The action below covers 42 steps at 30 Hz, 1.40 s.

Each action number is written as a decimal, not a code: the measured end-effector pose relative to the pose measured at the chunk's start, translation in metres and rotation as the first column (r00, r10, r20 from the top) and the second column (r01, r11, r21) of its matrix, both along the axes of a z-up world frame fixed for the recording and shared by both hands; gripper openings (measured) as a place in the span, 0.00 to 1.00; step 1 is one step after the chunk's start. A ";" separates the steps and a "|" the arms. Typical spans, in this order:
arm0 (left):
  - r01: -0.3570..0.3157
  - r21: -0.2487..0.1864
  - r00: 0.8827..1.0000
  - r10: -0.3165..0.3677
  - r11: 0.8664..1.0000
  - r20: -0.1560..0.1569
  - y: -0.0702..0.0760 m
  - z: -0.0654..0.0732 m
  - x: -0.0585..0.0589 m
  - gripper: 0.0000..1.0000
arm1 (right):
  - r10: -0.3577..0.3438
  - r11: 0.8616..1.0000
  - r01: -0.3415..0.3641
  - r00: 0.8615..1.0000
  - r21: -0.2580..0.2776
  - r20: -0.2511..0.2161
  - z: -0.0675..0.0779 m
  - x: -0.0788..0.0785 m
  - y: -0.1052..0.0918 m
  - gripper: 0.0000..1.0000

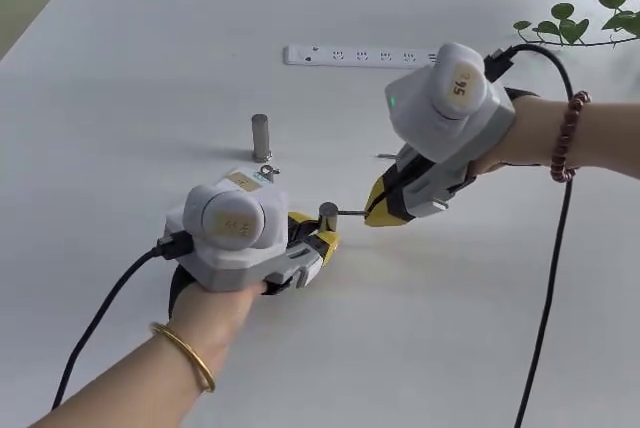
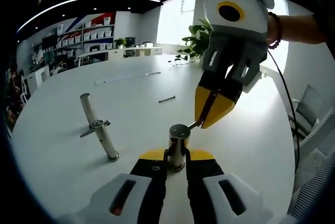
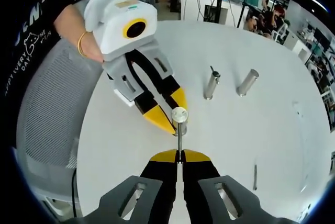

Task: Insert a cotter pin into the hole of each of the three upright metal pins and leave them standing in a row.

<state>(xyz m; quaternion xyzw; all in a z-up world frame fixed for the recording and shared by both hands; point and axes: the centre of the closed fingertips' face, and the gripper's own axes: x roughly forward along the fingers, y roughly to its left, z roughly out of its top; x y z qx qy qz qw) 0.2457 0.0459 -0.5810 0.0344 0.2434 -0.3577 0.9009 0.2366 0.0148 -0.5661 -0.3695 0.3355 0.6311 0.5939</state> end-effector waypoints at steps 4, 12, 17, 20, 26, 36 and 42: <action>0.012 0.008 1.000 -0.012 1.000 0.007 -0.001 0.000 0.000 0.11 | 0.011 1.000 -0.011 1.000 -0.001 0.005 0.001 0.000 0.003 0.00; 0.001 -0.005 1.000 -0.001 1.000 -0.004 0.000 -0.002 0.000 0.11 | 0.007 1.000 -0.007 1.000 0.003 -0.001 0.002 -0.001 0.013 0.00; -0.015 -0.023 1.000 0.015 1.000 -0.015 -0.002 -0.005 -0.001 0.12 | 0.000 1.000 0.001 1.000 0.008 -0.013 0.002 -0.004 0.021 0.00; -0.017 -0.025 1.000 0.016 1.000 -0.017 -0.003 -0.005 -0.001 0.12 | -0.004 1.000 0.004 1.000 0.010 -0.014 0.002 -0.005 0.023 0.00; -0.018 -0.024 1.000 0.018 1.000 -0.017 -0.003 -0.006 0.000 0.12 | -0.013 1.000 0.014 1.000 0.008 -0.018 0.001 -0.003 0.024 0.00; -0.016 -0.019 1.000 0.016 1.000 -0.014 -0.003 -0.006 0.000 0.12 | -0.062 0.998 0.062 0.998 0.020 -0.014 0.007 0.000 0.016 0.07; -0.019 -0.022 1.000 0.018 1.000 -0.018 -0.003 -0.006 -0.001 0.12 | -0.072 0.997 0.072 0.997 0.022 0.000 0.008 0.001 0.011 0.04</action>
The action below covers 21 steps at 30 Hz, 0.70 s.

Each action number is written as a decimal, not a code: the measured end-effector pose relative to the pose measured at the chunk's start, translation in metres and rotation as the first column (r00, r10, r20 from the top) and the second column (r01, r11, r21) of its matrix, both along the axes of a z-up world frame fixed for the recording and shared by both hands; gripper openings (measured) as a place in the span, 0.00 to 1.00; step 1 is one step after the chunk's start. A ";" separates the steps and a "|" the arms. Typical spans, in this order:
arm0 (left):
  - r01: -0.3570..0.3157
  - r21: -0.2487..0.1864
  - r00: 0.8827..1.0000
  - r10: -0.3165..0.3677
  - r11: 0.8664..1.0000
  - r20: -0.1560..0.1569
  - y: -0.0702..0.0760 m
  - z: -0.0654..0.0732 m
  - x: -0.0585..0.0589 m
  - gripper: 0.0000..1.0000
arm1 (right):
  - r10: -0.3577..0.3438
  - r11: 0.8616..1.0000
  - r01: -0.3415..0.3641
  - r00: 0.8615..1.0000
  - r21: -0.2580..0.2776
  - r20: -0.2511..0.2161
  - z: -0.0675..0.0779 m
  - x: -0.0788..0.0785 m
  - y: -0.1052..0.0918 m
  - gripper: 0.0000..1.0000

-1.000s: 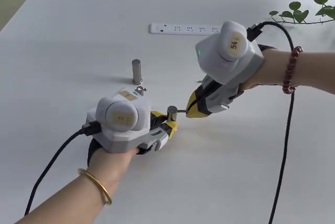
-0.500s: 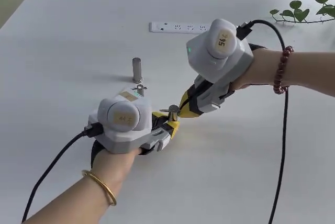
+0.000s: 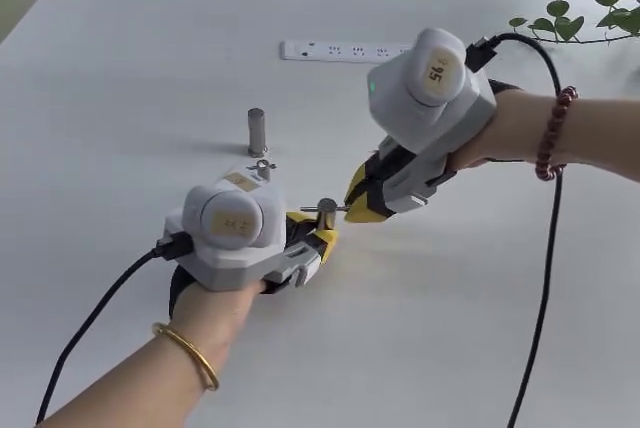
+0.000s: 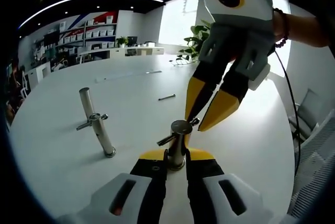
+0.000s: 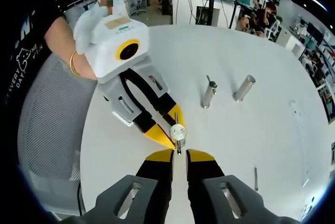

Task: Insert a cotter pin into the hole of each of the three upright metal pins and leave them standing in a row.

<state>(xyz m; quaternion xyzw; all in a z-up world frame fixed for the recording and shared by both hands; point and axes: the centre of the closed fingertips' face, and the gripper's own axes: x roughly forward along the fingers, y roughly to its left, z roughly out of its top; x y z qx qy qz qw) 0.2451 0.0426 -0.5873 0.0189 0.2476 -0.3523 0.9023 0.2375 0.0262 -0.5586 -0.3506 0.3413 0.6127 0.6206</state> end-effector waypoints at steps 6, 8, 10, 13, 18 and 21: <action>0.000 -0.001 1.000 0.000 1.000 -0.002 0.000 0.000 0.000 0.12 | -0.004 1.000 0.004 1.000 0.013 0.013 0.001 -0.002 0.003 0.00; -0.001 -0.001 1.000 0.001 1.000 -0.002 0.000 0.000 0.000 0.12 | -0.002 1.000 0.002 1.000 0.012 0.019 0.001 -0.003 0.005 0.00; 0.000 0.000 1.000 0.000 1.000 -0.001 0.000 0.000 0.000 0.12 | 0.014 1.000 -0.014 1.000 0.010 0.024 0.000 -0.002 0.005 0.00; 0.003 0.001 1.000 -0.003 1.000 -0.001 0.000 0.000 0.000 0.12 | 0.026 1.000 -0.026 0.999 0.006 0.031 0.000 -0.001 0.006 0.00; 0.002 0.000 1.000 -0.002 1.000 -0.003 0.000 -0.001 0.000 0.12 | 0.025 1.000 -0.026 0.999 0.011 0.029 0.000 -0.001 0.009 0.00; 0.002 0.000 1.000 -0.002 1.000 -0.003 0.000 -0.001 0.000 0.12 | 0.036 0.999 -0.037 0.999 0.010 0.035 -0.001 0.000 0.010 0.00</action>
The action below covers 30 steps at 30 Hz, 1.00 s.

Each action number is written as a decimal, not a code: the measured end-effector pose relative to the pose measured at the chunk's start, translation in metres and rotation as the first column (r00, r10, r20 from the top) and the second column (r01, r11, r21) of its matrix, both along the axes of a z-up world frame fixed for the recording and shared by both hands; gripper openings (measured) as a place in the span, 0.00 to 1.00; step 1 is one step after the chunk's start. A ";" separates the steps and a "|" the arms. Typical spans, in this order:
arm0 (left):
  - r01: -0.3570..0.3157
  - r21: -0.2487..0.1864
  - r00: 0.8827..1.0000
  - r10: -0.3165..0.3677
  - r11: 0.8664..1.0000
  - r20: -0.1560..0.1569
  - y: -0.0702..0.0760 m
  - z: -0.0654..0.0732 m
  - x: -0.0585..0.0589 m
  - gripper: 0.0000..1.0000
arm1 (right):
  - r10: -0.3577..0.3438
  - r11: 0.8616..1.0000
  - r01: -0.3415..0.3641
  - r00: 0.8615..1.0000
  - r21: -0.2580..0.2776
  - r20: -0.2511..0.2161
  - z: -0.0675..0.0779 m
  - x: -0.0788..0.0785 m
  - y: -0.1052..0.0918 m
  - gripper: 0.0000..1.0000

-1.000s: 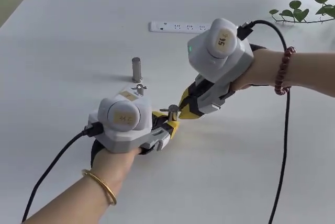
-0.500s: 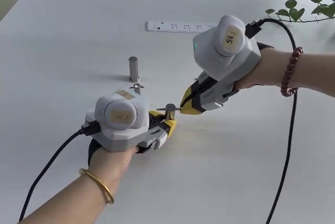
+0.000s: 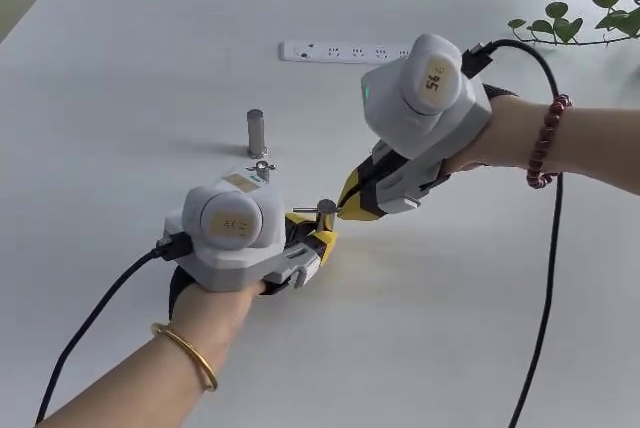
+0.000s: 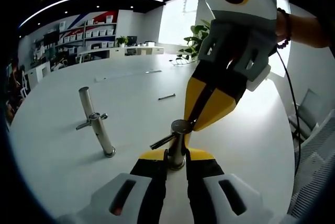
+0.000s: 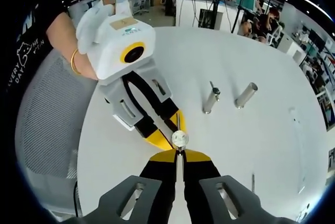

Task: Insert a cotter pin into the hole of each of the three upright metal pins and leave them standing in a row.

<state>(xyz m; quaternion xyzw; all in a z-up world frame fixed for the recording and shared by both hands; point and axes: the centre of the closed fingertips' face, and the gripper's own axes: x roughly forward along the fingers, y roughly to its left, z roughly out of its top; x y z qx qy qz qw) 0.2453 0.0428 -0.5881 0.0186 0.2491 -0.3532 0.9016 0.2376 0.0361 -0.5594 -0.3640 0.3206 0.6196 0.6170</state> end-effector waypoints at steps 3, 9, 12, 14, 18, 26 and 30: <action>0.001 -0.001 1.000 -0.001 1.000 -0.001 0.000 0.000 0.000 0.12 | -0.004 1.000 0.004 1.000 0.003 -0.002 -0.001 0.001 0.000 0.00; 0.000 0.004 1.000 0.000 1.000 -0.007 0.000 0.000 0.000 0.12 | -0.003 1.000 0.003 1.000 0.003 0.001 -0.002 0.001 0.001 0.00; -0.002 0.002 1.000 0.002 1.000 -0.010 0.000 -0.001 0.000 0.12 | -0.009 1.000 0.009 1.000 0.005 -0.004 -0.003 0.001 0.002 0.00; -0.005 0.000 1.000 0.005 1.000 -0.016 0.000 -0.001 0.000 0.12 | -0.010 1.000 0.010 1.000 0.004 -0.003 -0.004 0.000 0.002 0.00; -0.016 -0.009 0.999 0.015 1.000 -0.031 0.000 -0.001 0.000 0.12 | -0.005 1.000 0.005 1.000 0.000 0.002 -0.003 -0.002 0.003 0.00; -0.014 -0.010 0.999 0.014 1.000 -0.033 0.004 0.004 0.000 0.23 | -0.024 1.000 0.024 1.000 0.006 0.000 -0.001 -0.003 0.004 0.03; 0.001 0.018 0.999 0.000 1.000 -0.034 0.009 0.004 -0.005 0.28 | -0.034 0.999 0.034 0.999 0.020 0.000 0.000 -0.004 0.008 0.08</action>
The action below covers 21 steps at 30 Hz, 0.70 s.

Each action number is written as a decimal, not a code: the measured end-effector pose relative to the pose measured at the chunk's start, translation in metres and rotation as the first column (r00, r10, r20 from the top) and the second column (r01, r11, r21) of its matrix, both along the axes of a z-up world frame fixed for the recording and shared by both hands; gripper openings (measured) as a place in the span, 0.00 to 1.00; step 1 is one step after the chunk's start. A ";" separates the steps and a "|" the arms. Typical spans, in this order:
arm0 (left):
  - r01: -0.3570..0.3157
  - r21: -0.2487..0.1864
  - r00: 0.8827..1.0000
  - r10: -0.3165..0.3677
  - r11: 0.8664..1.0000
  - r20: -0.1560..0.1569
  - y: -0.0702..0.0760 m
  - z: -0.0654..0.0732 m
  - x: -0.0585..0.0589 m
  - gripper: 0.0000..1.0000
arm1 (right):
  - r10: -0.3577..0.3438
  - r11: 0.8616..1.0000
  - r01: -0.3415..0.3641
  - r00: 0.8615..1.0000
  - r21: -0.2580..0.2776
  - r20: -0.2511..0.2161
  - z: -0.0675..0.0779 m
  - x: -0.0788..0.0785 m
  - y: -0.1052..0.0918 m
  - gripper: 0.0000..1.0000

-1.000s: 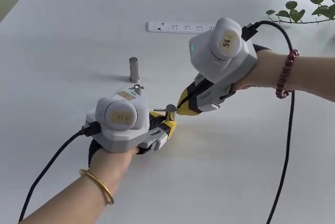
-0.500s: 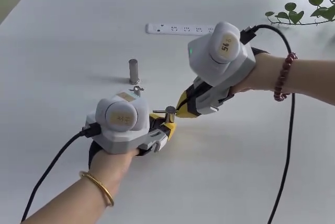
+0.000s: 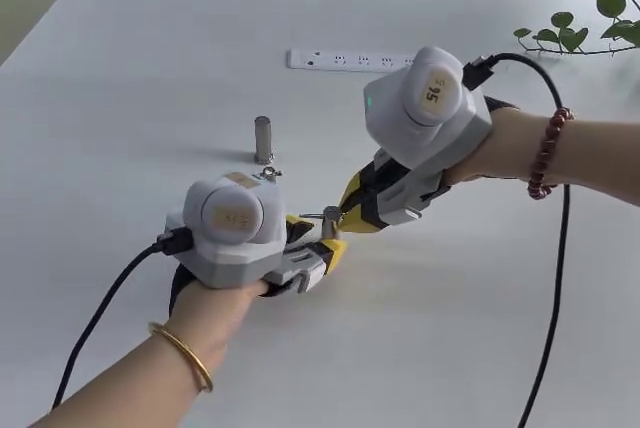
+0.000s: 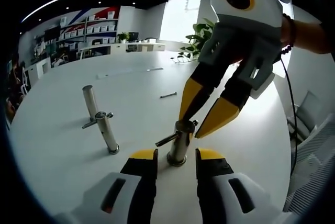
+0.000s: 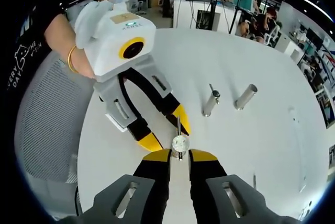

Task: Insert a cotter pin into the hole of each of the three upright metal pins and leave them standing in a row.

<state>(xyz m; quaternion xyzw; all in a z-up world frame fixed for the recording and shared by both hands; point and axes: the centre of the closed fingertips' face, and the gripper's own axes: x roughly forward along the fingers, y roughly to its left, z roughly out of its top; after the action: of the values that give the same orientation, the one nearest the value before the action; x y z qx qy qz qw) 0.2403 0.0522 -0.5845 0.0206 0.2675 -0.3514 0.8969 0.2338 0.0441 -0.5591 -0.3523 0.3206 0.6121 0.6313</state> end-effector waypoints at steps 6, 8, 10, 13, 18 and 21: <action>0.017 0.032 1.000 -0.017 0.999 0.012 0.008 0.005 -0.007 0.33 | -0.025 0.999 0.026 1.000 0.030 -0.009 0.000 -0.002 0.009 0.13; 0.016 0.027 1.000 -0.017 1.000 0.009 0.012 0.007 -0.008 0.34 | -0.028 0.999 0.028 1.000 0.038 -0.008 0.000 -0.001 0.012 0.14; 0.011 0.024 1.000 -0.011 1.000 0.007 0.015 0.010 -0.008 0.36 | -0.034 0.999 0.035 0.999 0.041 -0.015 -0.001 -0.001 0.014 0.15; 0.008 0.027 1.000 -0.009 1.000 0.011 0.019 0.013 -0.009 0.38 | -0.041 0.998 0.041 0.999 0.041 -0.010 -0.004 0.000 0.016 0.15; 0.006 0.028 1.000 -0.006 1.000 0.015 0.025 0.020 -0.013 0.40 | -0.036 0.999 0.037 0.999 0.038 -0.006 -0.008 0.001 0.019 0.13; 0.003 0.037 1.000 -0.004 0.999 0.014 0.030 0.021 -0.014 0.42 | -0.031 0.999 0.031 1.000 0.033 0.002 -0.009 0.001 0.018 0.13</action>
<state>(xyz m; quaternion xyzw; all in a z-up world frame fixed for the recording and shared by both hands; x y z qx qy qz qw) 0.2262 0.0821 -0.5639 0.0399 0.2678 -0.3478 0.8976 0.2353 0.0621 -0.5679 -0.3376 0.3148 0.6070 0.6468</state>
